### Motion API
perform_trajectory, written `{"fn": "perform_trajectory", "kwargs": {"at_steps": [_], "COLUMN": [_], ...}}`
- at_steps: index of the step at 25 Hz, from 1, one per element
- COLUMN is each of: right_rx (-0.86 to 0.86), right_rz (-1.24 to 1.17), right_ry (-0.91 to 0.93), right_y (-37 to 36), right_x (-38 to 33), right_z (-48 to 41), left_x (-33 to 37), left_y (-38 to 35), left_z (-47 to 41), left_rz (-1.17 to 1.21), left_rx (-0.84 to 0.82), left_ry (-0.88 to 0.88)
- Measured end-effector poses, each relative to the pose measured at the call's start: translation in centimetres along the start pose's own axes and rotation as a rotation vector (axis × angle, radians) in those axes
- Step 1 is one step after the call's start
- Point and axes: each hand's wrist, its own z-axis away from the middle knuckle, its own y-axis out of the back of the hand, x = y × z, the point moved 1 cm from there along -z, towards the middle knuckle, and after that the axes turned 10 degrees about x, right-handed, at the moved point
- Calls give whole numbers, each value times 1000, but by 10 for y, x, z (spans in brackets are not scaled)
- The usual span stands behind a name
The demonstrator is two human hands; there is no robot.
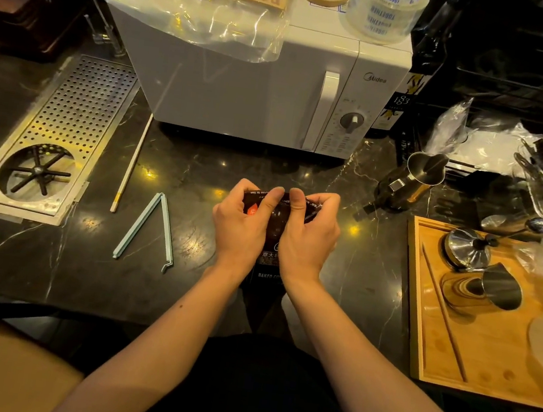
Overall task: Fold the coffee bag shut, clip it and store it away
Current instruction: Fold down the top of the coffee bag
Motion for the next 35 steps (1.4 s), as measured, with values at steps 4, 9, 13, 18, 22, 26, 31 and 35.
{"fn": "perform_trajectory", "kwargs": {"at_steps": [4,9,13,18,22,26,31,35], "right_rx": [7,-10,-15,-31,-37,-120,-452,-679], "right_rz": [-50,-88,-115,-144,-162,-178,-55,116], "right_ry": [-32,-67,-83,-150,-157,-118,128,512], "right_y": [0,2,3,4,5,10,31,39], "right_x": [2,-1,0,2,2,5,-1,-19], "right_z": [-1,-3,-5,-8,-9,-13,-35,-58], "left_x": [-1,0,-2,-2,-2,-1,7,26], "left_y": [1,0,2,5,11,20,40,51], "left_z": [1,1,-1,-5,-10,-16,-30,-51], "left_rz": [10,33,50,33,142,214,-24,-233], "left_rx": [2,-1,-36,-82,-197,-315,-403,-524], "left_ry": [-8,-27,17,62,173,270,-16,-336]}}
